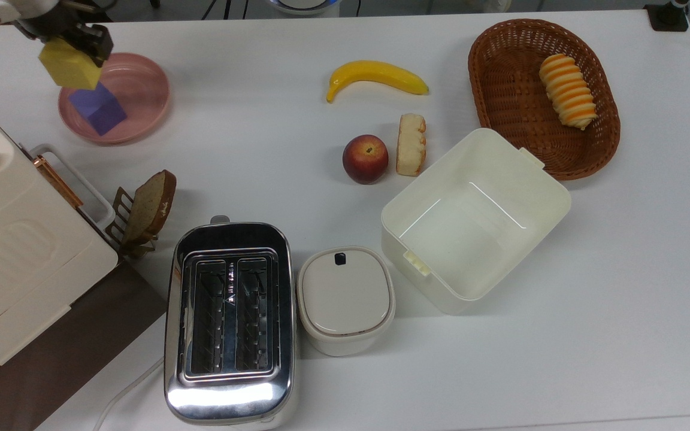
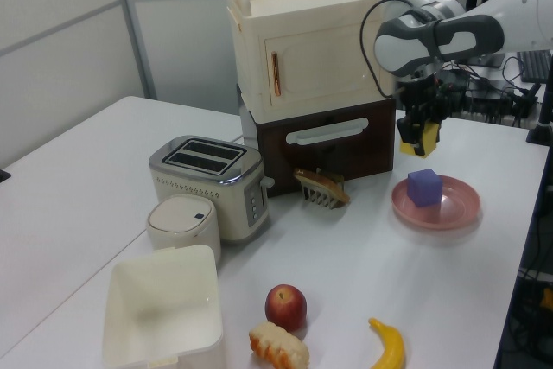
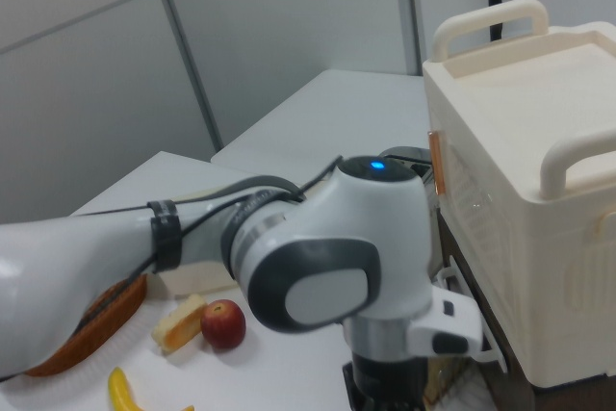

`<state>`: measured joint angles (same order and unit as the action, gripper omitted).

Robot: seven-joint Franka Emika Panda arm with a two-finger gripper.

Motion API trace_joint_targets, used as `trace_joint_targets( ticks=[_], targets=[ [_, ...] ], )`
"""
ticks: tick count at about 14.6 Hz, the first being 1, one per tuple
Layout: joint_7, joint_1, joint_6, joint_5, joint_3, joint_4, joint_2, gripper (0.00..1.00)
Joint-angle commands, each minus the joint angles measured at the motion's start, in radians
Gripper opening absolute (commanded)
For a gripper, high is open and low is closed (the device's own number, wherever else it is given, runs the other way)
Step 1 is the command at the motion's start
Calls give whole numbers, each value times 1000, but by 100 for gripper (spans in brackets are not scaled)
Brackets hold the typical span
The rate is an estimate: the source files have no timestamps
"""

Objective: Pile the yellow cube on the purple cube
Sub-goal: 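Carry the yellow cube over to the purple cube on the pink plate, then lower the yellow cube onto the top of the purple cube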

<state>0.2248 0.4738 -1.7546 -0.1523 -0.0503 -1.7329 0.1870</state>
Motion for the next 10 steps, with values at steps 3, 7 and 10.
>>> trace_joint_targets(
  ticks=[3,7,10],
  targets=[
    [21,22,-94,-46,-2,-20,63,40],
    [21,28,-120,-55,-6,-46,71,54],
    [21,23,-120,-64,-6,-62,69,54]
  ],
)
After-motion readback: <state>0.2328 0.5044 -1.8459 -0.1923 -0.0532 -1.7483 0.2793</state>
